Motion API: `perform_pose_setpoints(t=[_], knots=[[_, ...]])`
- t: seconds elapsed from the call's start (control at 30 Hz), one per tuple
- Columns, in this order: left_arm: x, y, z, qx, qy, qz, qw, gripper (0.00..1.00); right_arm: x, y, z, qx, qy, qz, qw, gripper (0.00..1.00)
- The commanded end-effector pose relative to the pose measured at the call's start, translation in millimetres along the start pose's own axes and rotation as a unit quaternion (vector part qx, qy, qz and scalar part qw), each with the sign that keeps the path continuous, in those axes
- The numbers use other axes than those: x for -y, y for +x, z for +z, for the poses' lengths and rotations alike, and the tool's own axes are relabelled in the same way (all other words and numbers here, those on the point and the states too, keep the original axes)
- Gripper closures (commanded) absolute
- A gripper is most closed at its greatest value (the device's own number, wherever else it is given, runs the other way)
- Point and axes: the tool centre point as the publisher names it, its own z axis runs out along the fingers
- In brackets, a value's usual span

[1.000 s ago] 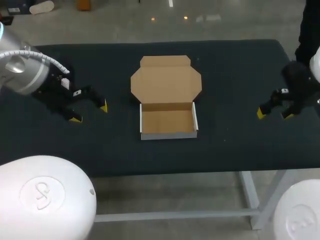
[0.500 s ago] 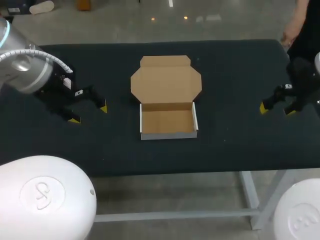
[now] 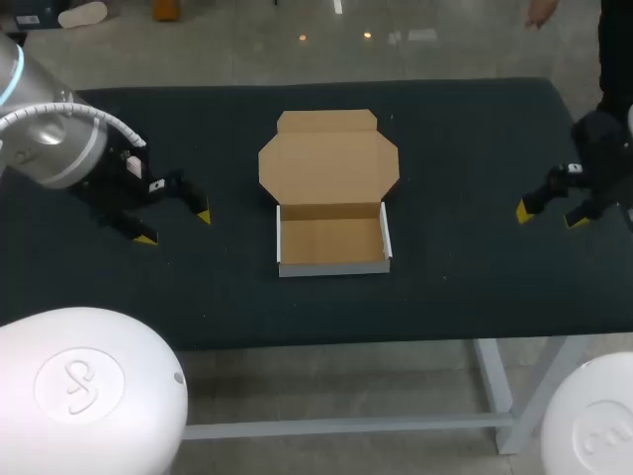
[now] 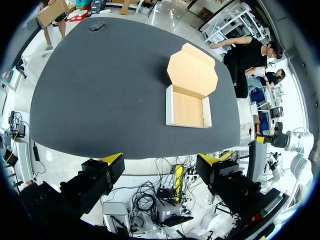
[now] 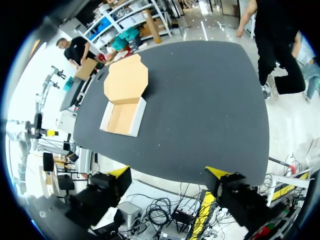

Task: Assemble the packaging by folding the flat box into shape, placing the metal phone stand inside, and closing the box properly

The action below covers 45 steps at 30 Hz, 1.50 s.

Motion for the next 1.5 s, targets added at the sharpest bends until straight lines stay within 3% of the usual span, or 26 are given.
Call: perform_pose_setpoints(t=[0.03, 0.2, 0.23, 1.5], knots=[[1.5, -0.5, 3.7, -0.001, -0.001, -0.001, 1.000, 0.00, -0.6, 0.0, -2.3, -0.001, 0.002, 0.000, 1.000, 0.00], [3.9, 0.8, 7.4, 0.001, -0.003, -0.001, 1.000, 0.00, -0.6, 0.0, -2.3, -0.001, 0.002, 0.000, 1.000, 0.00], [4.3, 1.8, 7.7, 0.016, -0.001, -0.006, 1.000, 0.00, -0.6, 0.0, -2.3, -0.001, 0.002, 0.000, 1.000, 0.00], [4.6, 2.6, 8.2, 0.016, -0.007, -0.007, 1.000, 0.00, -0.6, 0.0, -2.3, -0.001, 0.002, 0.000, 1.000, 0.00]])
